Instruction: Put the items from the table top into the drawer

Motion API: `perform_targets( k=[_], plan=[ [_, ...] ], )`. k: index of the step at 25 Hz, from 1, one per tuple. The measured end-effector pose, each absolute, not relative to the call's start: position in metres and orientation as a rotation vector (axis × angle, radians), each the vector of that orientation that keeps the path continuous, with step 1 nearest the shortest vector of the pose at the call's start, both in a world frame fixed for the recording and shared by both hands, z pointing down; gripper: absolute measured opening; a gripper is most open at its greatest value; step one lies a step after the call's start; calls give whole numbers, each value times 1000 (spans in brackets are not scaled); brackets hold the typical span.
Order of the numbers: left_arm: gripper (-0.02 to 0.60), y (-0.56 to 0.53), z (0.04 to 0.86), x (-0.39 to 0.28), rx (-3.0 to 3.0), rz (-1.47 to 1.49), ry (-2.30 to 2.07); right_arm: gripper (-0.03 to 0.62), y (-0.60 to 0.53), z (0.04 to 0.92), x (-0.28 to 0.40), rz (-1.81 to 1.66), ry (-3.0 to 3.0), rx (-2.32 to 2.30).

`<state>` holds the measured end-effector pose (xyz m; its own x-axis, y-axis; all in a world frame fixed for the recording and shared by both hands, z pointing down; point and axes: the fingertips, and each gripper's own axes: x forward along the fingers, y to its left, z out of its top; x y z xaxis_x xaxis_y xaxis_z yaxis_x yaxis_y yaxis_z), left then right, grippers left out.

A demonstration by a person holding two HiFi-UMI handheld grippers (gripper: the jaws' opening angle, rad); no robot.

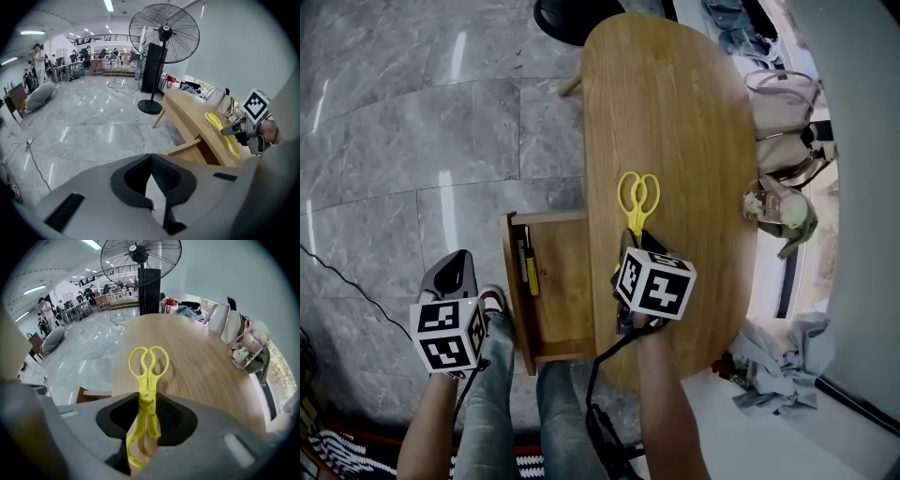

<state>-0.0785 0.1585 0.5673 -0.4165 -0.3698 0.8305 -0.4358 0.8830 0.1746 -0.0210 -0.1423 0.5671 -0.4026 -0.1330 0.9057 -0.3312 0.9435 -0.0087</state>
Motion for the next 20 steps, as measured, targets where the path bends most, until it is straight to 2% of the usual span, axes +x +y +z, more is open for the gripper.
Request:
perform_targets(
  k=[20],
  plan=[
    [-3, 220, 568, -32, 495, 43, -2056, 117, -59, 566, 12, 230, -1973, 219]
  ],
)
